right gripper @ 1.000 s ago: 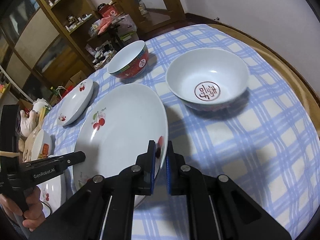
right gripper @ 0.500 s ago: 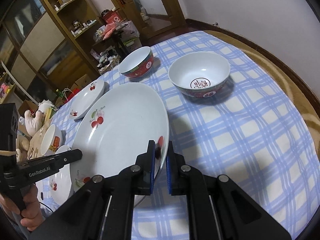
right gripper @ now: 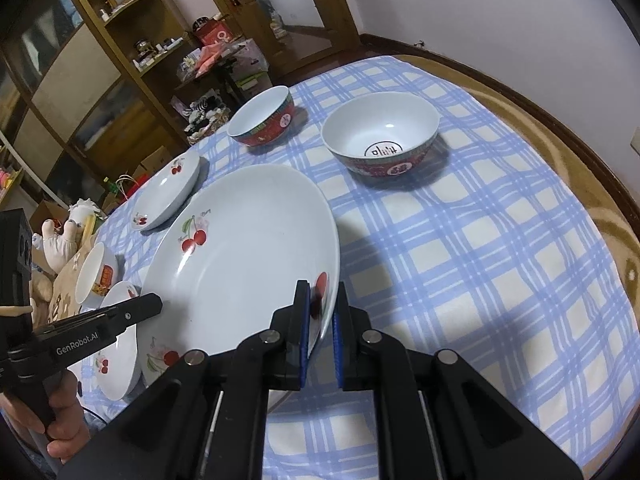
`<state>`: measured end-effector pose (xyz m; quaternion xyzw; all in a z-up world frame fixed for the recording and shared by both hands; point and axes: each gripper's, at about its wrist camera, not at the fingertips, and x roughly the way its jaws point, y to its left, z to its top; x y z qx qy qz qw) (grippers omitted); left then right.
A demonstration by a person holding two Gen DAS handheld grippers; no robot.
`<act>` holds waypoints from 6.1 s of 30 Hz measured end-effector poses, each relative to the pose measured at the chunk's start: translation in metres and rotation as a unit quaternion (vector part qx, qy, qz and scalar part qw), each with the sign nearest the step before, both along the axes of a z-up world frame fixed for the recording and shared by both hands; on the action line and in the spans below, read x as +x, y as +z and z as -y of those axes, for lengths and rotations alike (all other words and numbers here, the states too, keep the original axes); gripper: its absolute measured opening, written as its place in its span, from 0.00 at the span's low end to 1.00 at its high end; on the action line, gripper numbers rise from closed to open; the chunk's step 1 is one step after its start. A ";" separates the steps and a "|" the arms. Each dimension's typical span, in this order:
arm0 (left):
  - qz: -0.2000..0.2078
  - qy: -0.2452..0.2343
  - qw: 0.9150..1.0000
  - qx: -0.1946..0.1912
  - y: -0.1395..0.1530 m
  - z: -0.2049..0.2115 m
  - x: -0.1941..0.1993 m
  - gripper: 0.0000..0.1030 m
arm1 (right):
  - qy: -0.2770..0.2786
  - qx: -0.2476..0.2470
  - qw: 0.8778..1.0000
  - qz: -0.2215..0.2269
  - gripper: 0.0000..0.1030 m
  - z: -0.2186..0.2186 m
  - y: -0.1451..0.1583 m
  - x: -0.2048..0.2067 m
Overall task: Organize plates and bowls
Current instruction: 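Lift and carry the cherry plate with both grippers across the table, then lower the plate onto the cloth and open both grippers, then move both tools toward the rim of another cherry plate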
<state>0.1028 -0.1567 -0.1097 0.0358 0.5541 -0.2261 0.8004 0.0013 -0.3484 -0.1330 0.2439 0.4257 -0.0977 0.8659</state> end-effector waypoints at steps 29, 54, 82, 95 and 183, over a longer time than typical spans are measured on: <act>-0.027 -0.009 0.999 0.027 -0.044 0.020 0.017 0.13 | -0.022 -0.007 0.998 -0.063 0.13 0.009 -0.033 0.023; -0.032 -0.013 0.999 0.035 -0.046 0.020 0.014 0.13 | -0.028 0.015 0.996 -0.078 0.14 0.012 -0.041 0.025; 0.028 -0.001 0.998 0.053 0.002 -0.021 -0.011 0.38 | -0.051 -0.014 0.997 -0.048 0.25 0.001 -0.013 0.003; 0.074 -0.006 0.995 0.067 0.043 -0.052 -0.031 0.63 | -0.012 -0.076 0.997 0.016 0.56 -0.037 0.030 -0.006; -0.113 0.157 0.972 0.134 -0.045 -0.259 0.075 0.89 | 0.174 -0.140 0.972 -0.070 0.98 -0.246 -0.033 0.106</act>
